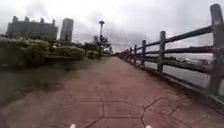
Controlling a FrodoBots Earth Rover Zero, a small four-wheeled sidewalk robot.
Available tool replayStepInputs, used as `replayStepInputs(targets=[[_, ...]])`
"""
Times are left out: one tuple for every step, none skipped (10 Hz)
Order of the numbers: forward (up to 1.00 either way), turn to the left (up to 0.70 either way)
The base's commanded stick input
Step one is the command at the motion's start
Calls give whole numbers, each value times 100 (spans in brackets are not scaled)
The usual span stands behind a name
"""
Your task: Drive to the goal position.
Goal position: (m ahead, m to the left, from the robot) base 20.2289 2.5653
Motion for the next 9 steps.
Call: replayStepInputs(targets=[[90,0],[90,0],[90,0],[90,0],[90,0],[90,0],[90,0],[90,0],[90,0]])
